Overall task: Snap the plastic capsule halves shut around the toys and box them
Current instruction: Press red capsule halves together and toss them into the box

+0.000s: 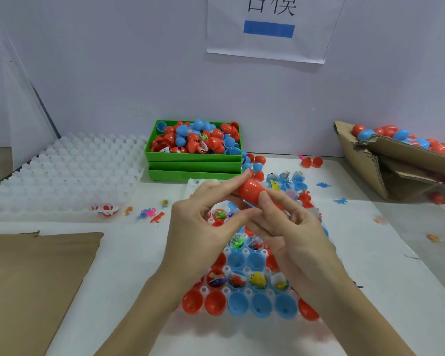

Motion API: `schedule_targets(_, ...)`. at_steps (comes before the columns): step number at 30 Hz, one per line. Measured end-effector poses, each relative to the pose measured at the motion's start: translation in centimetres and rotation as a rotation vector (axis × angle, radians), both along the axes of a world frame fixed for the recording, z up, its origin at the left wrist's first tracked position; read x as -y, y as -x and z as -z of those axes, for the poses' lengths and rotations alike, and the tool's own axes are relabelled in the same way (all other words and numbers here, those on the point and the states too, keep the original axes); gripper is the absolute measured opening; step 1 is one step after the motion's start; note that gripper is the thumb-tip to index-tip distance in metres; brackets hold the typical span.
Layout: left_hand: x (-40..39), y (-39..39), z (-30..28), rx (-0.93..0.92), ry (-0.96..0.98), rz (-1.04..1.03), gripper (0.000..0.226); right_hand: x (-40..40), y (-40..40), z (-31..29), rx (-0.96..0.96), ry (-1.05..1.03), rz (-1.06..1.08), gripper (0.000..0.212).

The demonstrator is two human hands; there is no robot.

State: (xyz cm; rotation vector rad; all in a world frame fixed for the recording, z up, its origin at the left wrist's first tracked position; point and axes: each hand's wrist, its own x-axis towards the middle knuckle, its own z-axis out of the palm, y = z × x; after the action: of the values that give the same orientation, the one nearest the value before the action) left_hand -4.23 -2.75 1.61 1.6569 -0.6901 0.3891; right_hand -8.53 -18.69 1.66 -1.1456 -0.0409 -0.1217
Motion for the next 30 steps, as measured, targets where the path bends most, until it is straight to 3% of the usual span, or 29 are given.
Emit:
schedule_targets(5, 0.1, -0.1, 0.0, 0.213, -0.075, -0.178, 0.046, -0.2, 0.2, -0.5, -0.128, -0.224, -0.296, 0.036)
schedule_targets(13, 0.2, 0.0, -0.1, 0.126, -0.011, -0.04, 0.03, -1.4, 0.5, -0.4, -0.159, -0.499, -0.432, 0.039)
schedule_targets(21, 0.7, 0.9, -0.6, 0.071, 0.03, 0.075, 0.038, -2.1, 0.6, 0.0, -0.192, -0.641, -0.364, 0.036)
schedule_targets(27, 0.5, 1.1, -0.9, 0.092, 0.012, 0.079, 0.021, -2.9, 1.1, 0.3, -0.185, -0.727, -0.351, 0.054)
schedule_targets(30, 0.4, 1.1, -0.8, 0.14, 0.002, 0.055, 0.024, -3.1, 1.1, 0.6, -0.181, -0.71, -0.346, 0.059)
